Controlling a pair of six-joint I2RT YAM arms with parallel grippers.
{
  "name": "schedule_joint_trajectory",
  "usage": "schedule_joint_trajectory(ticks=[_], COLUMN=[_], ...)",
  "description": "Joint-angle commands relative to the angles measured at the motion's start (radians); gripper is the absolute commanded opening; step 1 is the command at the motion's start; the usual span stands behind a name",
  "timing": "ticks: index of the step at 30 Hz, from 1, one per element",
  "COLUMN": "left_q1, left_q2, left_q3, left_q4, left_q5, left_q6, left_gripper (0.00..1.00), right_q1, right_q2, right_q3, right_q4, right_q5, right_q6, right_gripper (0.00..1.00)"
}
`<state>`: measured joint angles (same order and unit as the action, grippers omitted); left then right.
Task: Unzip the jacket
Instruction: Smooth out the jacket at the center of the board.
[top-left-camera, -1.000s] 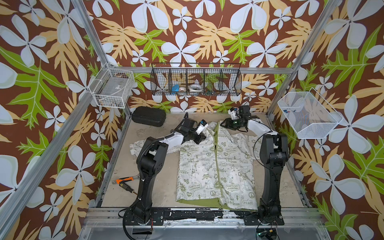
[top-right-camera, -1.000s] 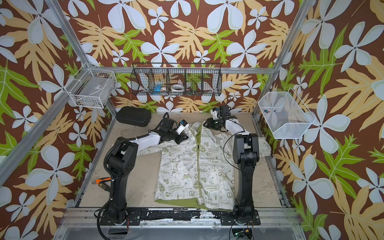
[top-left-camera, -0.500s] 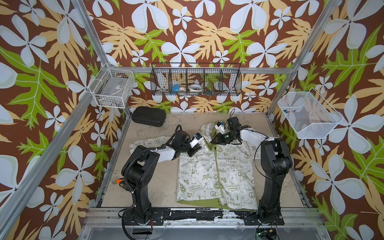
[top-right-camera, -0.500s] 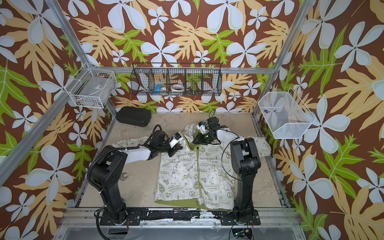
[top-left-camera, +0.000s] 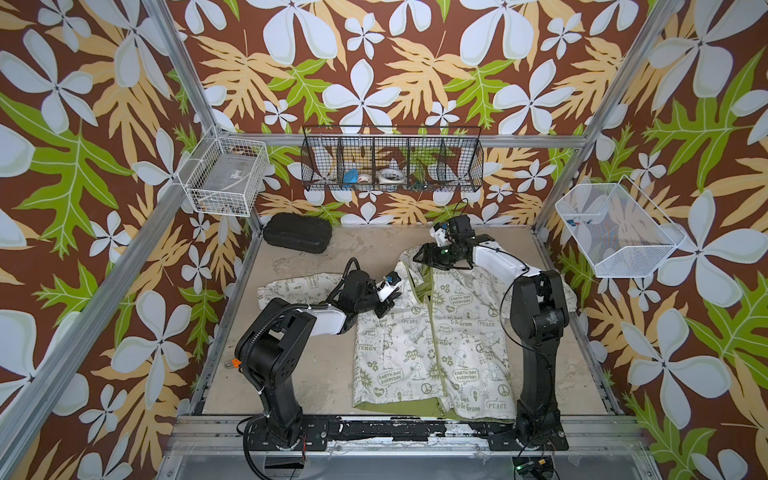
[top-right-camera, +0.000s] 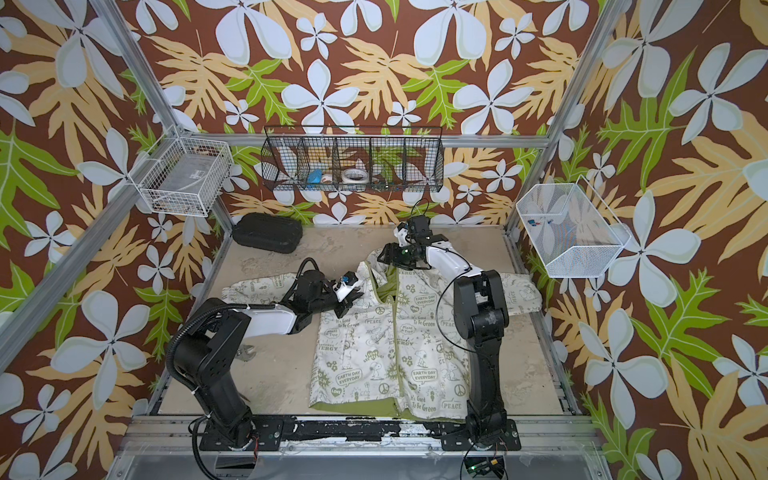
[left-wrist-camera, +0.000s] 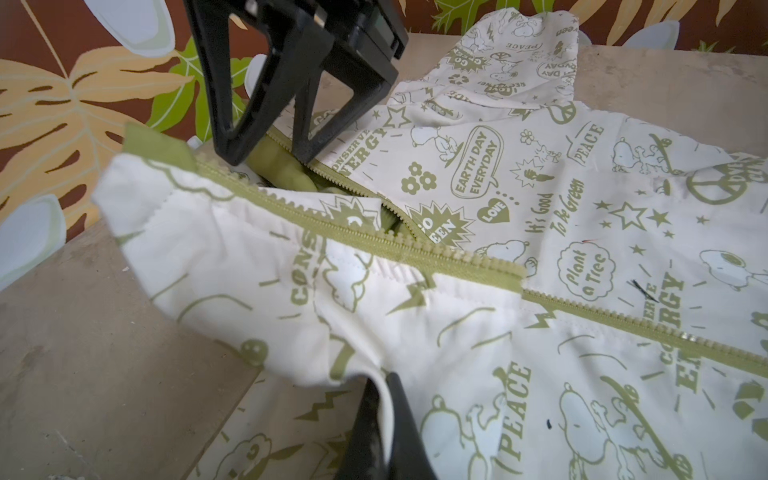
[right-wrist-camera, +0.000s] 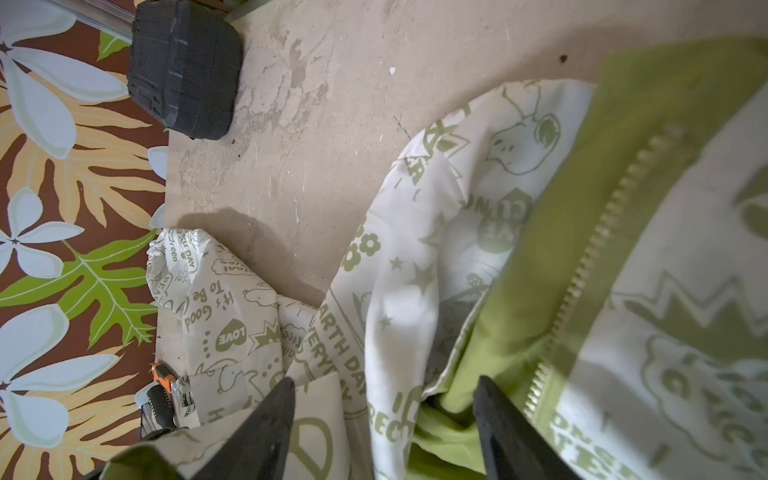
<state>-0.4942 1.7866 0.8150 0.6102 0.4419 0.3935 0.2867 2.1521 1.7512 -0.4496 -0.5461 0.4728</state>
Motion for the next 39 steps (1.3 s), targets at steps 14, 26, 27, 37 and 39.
schedule_joint_trajectory(ticks=[14,26,27,37,39], left_q1=[-0.004,-0.004,-0.004,-0.004,-0.004], left_q2=[-0.02,-0.058,-0.057,-0.021,0.014], left_q3=[-0.008,-0.017,-0.017,0.084,0.169], left_q4=[0.017,0.04,0.039,-0.06,-0.155], left_q5=[-0.028,-0.197,-0.209,-0.318,-0.363], left_q6=[0.059,0.053,0.055,0.046,0.038], left_gripper=[0.03,0.79,0.79,0.77,0.76], right_q1=[0.02,-0.023,-0.034,-0.093,-0.105], right_q2=[0.304,0.472,0.474,0.55,0.499], right_q3=[0.324,0.649,0.625,0.718,0.661], right_q4=[0.032,0.31,0.369,0.365,0.26], right_q5=[-0.036,-0.185,-0.204,-0.273,-0.241], right_q6=[0.082,0.2,0.24,0.305,0.228], right_gripper=[0.36,0.37,0.4,0.48,0.49])
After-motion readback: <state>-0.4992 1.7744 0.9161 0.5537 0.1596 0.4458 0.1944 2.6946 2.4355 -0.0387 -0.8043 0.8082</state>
